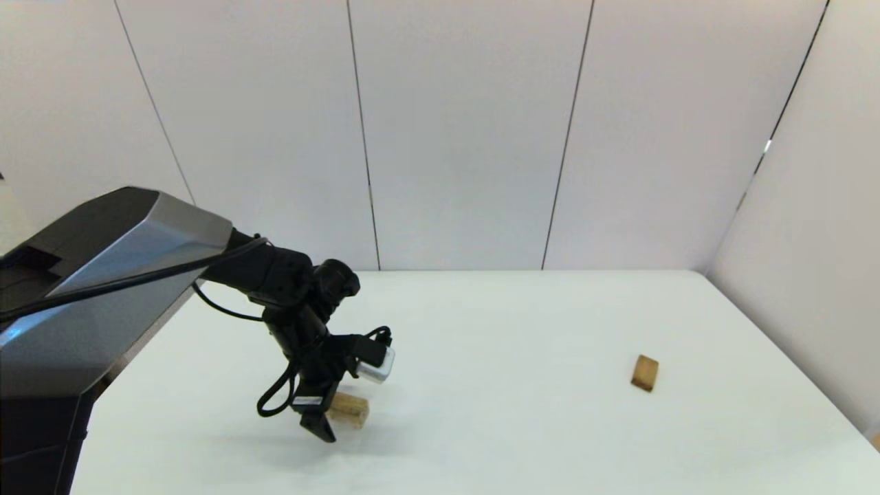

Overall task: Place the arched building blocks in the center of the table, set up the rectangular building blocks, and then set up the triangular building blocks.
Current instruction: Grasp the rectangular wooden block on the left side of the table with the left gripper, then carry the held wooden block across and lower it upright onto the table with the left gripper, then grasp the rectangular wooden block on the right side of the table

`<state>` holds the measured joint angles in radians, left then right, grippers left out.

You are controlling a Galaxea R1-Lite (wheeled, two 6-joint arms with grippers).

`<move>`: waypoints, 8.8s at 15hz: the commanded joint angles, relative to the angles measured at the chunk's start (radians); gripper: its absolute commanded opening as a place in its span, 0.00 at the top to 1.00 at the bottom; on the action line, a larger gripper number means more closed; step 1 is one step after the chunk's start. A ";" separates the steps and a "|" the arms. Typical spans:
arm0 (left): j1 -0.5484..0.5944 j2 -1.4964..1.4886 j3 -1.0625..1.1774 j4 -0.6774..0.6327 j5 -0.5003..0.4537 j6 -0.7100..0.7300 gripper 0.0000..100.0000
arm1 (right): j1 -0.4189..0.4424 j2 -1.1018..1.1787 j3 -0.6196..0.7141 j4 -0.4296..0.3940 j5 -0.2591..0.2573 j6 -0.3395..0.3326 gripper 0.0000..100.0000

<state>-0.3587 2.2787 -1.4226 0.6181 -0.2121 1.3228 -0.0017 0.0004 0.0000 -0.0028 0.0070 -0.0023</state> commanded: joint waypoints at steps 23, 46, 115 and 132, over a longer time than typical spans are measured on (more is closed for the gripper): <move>-0.281 -0.028 -0.096 -0.003 -0.050 -0.309 1.00 | 0.000 0.000 0.000 0.000 0.001 -0.001 0.00; -0.436 0.271 -0.553 0.063 0.010 -0.560 1.00 | 0.000 0.000 0.000 0.000 0.001 -0.001 0.00; 0.043 -1.131 -0.196 0.608 0.152 -0.895 0.00 | 0.000 0.000 0.000 0.000 0.001 -0.001 0.00; 0.350 -1.983 0.456 0.611 0.178 -0.988 0.00 | 0.000 0.000 0.000 0.000 0.001 -0.001 0.00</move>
<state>-0.0600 0.3838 -0.9985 1.2189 -0.0215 0.3079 -0.0017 0.0004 0.0000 -0.0028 0.0070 -0.0028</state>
